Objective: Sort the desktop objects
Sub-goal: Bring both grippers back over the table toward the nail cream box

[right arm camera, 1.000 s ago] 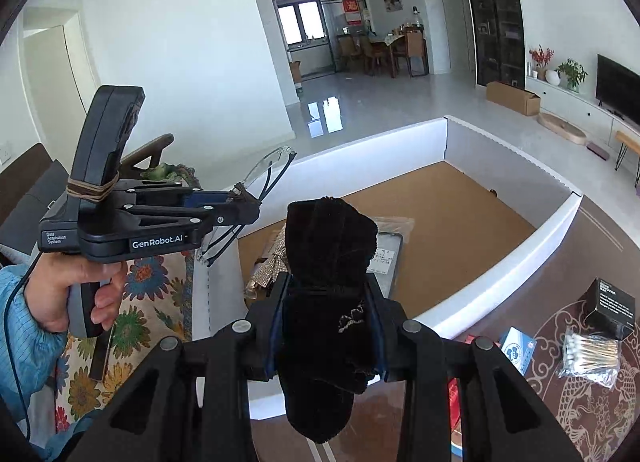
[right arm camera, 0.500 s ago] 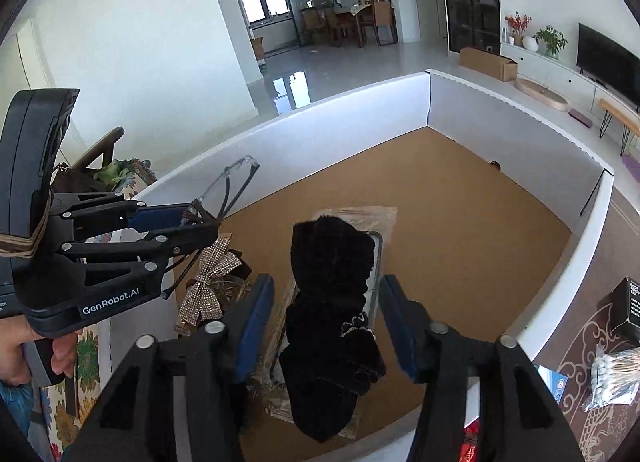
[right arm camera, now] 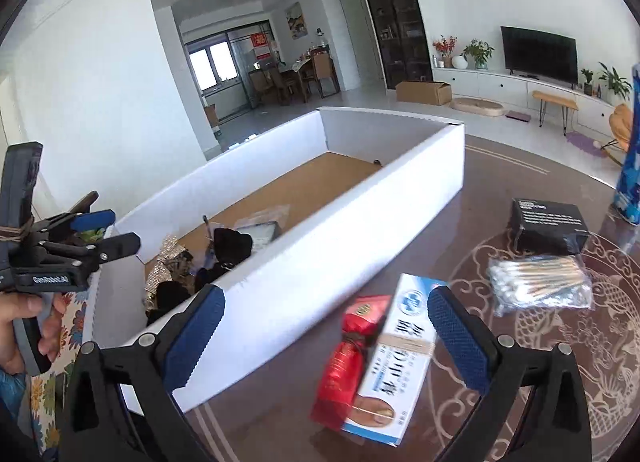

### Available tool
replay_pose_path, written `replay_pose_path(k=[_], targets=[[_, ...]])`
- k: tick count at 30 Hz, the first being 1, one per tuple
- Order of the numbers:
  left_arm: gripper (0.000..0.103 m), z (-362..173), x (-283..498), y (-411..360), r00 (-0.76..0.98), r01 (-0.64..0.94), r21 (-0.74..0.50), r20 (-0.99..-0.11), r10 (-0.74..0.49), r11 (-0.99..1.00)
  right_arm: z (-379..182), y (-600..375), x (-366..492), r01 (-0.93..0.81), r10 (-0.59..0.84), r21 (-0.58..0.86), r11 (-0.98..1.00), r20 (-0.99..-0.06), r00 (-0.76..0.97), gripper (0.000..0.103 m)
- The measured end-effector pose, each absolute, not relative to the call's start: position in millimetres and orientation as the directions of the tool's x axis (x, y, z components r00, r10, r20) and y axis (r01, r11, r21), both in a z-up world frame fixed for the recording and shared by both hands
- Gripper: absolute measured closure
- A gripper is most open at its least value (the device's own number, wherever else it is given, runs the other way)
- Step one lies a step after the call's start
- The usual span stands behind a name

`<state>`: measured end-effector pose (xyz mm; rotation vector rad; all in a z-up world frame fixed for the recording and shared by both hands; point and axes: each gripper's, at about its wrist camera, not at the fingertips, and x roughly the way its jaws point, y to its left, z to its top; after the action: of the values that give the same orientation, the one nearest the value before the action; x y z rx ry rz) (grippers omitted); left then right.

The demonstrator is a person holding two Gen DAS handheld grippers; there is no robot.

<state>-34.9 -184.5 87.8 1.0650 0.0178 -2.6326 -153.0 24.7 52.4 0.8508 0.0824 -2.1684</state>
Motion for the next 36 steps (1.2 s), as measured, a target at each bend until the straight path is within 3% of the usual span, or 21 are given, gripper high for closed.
replay_pose_path(k=[5, 10, 15, 18, 21, 25, 26, 36], targets=[[0.006, 98, -33, -91, -0.743, 0.064, 0.068, -0.663, -0.093, -0.996, 6, 146, -161, 0.496, -0.414, 0.111, -0.861, -0.719, -0.558, 0.001], [0.006, 61, -58, 0, -0.646, -0.143, 0.032, -0.760, 0.069, -0.989, -19, 235, -159, 0.334, -0.277, 0.097, -0.937, -0.790, -0.546, 0.000], [0.006, -3, -79, 40, -0.502, -0.137, -0.058, -0.857, 0.120, -0.989, -22, 240, -156, 0.323, -0.214, 0.031, -0.946, -0.808, -0.549, 0.000], [0.006, -28, -85, 43, -0.466, -0.085, -0.105, -0.875, 0.133, -0.991, -23, 228, -157, 0.322, -0.176, -0.014, -0.947, -0.815, -0.552, 0.000], [0.006, -41, -83, 46, -0.478, -0.057, -0.066, -0.874, 0.085, -0.996, -21, 228, -154, 0.322, -0.177, -0.013, -0.947, -0.816, -0.551, 0.000], [0.006, -44, -81, 49, -0.487, -0.047, -0.012, -0.873, 0.034, -0.999, -20, 228, -152, 0.322, -0.176, -0.013, -0.946, -0.816, -0.551, 0.000], [0.001, -45, -80, 51, -0.490, -0.043, 0.008, -0.872, 0.014, -0.999, -20, 228, -152, 0.322, -0.176, -0.013, -0.946, -0.816, -0.551, 0.000], [0.000, -46, -80, 47, -0.518, -0.013, -0.001, -0.855, 0.008, -1.000, -20, 228, -152, 0.323, -0.176, -0.013, -0.946, -0.816, -0.551, 0.000]])
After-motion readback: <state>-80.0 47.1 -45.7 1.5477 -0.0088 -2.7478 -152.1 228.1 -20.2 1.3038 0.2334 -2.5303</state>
